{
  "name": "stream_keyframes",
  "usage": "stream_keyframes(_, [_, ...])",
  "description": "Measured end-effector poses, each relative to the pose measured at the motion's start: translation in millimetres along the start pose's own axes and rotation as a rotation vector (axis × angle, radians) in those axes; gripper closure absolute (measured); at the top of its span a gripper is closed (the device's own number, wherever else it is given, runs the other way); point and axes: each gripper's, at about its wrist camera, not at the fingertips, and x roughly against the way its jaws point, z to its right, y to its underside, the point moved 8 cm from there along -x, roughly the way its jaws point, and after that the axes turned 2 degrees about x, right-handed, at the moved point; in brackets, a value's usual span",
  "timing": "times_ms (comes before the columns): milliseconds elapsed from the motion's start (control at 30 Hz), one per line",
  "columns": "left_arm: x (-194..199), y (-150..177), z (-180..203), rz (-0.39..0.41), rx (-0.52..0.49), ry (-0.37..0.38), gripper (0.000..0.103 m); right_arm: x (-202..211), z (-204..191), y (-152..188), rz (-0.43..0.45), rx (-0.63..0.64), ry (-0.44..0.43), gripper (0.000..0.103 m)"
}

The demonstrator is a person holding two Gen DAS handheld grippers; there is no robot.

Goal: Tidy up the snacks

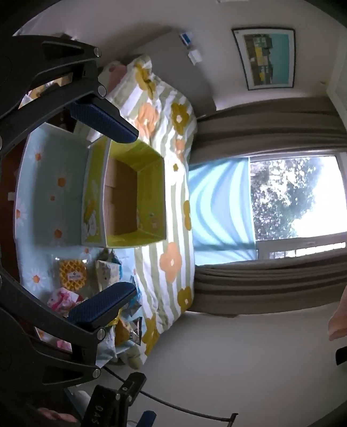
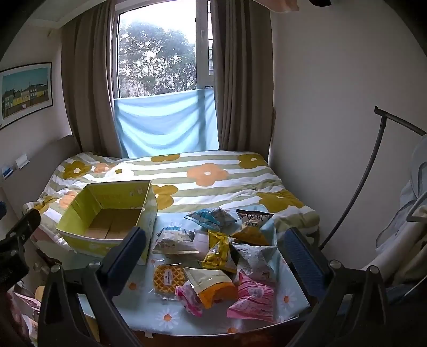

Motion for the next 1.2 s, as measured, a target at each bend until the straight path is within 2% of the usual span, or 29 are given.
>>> stream_keyframes(400, [-9.0, 8.6, 1.1, -0.059, 0.025, 0.024, 0.0, -2.7, -3.4, -1.0, 0.0, 0.0, -0.001, 0.0])
stream_keyframes(1200, [-8.4, 7.6, -2.3, -0.064, 0.043, 0.025, 0.0, 1.0, -6.2, -2.0, 0.002, 0.008, -0.005, 0.0])
